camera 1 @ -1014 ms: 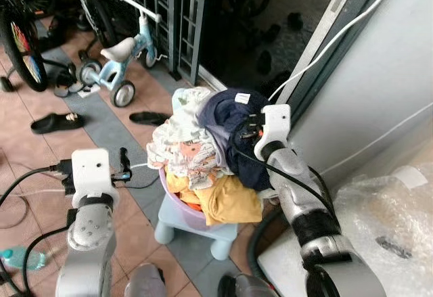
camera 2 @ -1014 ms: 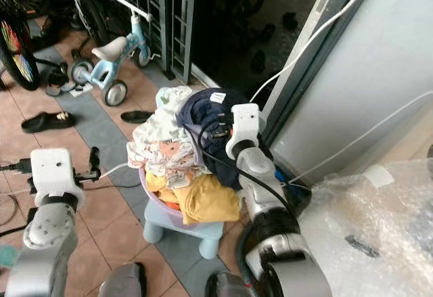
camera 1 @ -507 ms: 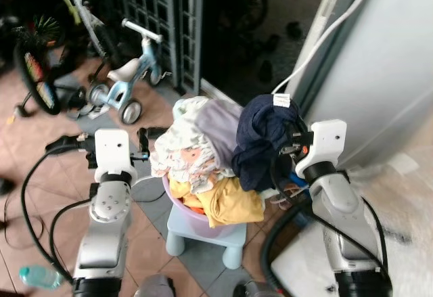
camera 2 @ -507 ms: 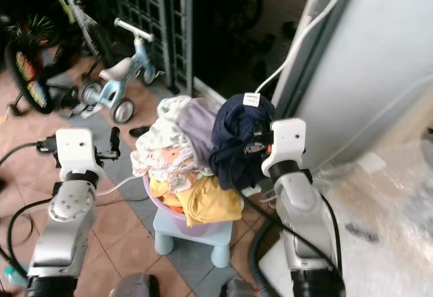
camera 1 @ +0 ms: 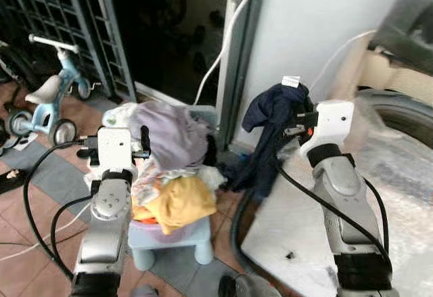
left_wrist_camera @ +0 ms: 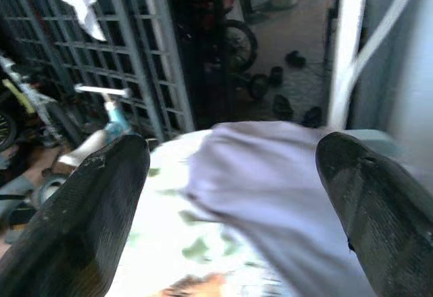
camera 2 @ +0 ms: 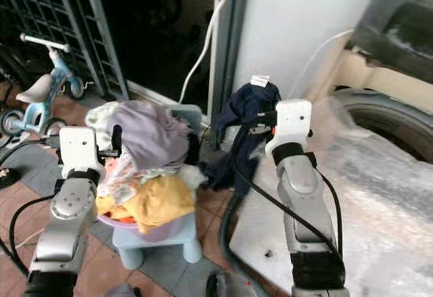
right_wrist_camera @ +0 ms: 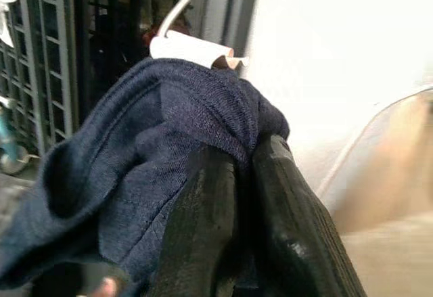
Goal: Clothes washing
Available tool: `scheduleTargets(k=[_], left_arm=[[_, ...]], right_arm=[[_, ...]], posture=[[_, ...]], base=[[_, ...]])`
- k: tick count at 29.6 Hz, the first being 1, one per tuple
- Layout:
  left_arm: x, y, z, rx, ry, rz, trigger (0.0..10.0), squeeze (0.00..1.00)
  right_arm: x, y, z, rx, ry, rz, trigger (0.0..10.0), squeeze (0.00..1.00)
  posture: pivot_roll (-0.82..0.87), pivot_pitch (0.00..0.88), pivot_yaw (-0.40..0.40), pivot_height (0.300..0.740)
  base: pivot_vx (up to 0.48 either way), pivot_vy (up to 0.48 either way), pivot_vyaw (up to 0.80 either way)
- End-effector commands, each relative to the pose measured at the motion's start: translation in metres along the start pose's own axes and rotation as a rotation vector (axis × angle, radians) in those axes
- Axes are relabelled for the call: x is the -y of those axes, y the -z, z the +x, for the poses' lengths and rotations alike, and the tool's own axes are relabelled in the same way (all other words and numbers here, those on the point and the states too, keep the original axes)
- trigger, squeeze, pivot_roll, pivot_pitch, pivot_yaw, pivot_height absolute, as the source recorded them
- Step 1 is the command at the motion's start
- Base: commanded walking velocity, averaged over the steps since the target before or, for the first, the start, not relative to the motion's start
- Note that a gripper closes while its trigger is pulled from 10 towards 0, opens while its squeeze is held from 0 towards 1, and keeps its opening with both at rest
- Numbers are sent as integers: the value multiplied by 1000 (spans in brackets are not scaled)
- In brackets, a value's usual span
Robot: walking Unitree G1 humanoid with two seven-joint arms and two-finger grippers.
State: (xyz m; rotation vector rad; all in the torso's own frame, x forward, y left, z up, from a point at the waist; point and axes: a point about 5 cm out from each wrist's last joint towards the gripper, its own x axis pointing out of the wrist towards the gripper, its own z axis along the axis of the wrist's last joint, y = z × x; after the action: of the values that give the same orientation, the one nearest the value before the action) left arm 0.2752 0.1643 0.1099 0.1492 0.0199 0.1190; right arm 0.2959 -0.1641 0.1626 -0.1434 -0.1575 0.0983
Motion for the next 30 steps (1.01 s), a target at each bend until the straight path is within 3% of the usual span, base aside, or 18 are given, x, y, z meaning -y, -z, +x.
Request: scheduleTargets(k=[1, 5, 16, 17, 19, 20, 21, 22, 24, 27, 30], left_arm=[[-1, 0, 1, 4, -2, 12, 10000, 0], [-1, 1, 2, 5, -1, 11, 10000, 0], [0, 2, 3, 8, -6, 8, 10000, 0], [-1, 2, 2, 7, -8, 9, 10000, 0], [-1, 3, 2, 6, -10, 9, 10000, 0], [-1, 3, 2, 6, -10, 9, 10000, 0], [-1, 3, 1, 4, -11, 8, 10000, 0], [-1, 3, 1, 4, -11, 8, 10000, 0], [-2, 3, 1, 3, -13, 9, 10000, 0], [-2, 3, 1, 2, -14, 10, 10000, 0], [-2, 3, 1, 1, -14, 10, 10000, 0]], right_arm=[[3, -13, 6, 57, 36, -42, 10000, 0], [36, -27, 16, 99, 228, -138, 10000, 0], [87, -30, 26, 55, 470, -212, 10000, 0], [102, -30, 24, 28, 561, -260, 10000, 0], [124, -31, 21, -10, 684, -260, 10000, 0], [124, -31, 21, -10, 684, -260, 10000, 0], [140, -32, 17, -46, 775, -272, 10000, 0], [140, -32, 17, -46, 775, -272, 10000, 0], [171, -35, 8, -94, 908, -322, 10000, 0], [193, -40, 1, -119, 981, -390, 10000, 0], [197, -41, 0, -121, 989, -394, 10000, 0]], posture=[[-32, 0, -1, 740], [-34, 0, -1, 740], [-27, 0, -10, 740], [-26, 0, -11, 740], [-25, 0, -11, 740], [-25, 0, -11, 740], [-26, 0, -11, 740], [-26, 0, -11, 740], [-27, 0, -10, 740], [-31, 0, -7, 740], [-35, 0, -6, 740]], base=[[0, -251, 0], [0, -266, 0], [0, -71, 0], [0, 0, 0], [0, 0, 0], [0, 0, 0], [0, 0, -444], [0, 0, -444], [0, 0, -225], [0, 0, 0], [0, 0, 0]])
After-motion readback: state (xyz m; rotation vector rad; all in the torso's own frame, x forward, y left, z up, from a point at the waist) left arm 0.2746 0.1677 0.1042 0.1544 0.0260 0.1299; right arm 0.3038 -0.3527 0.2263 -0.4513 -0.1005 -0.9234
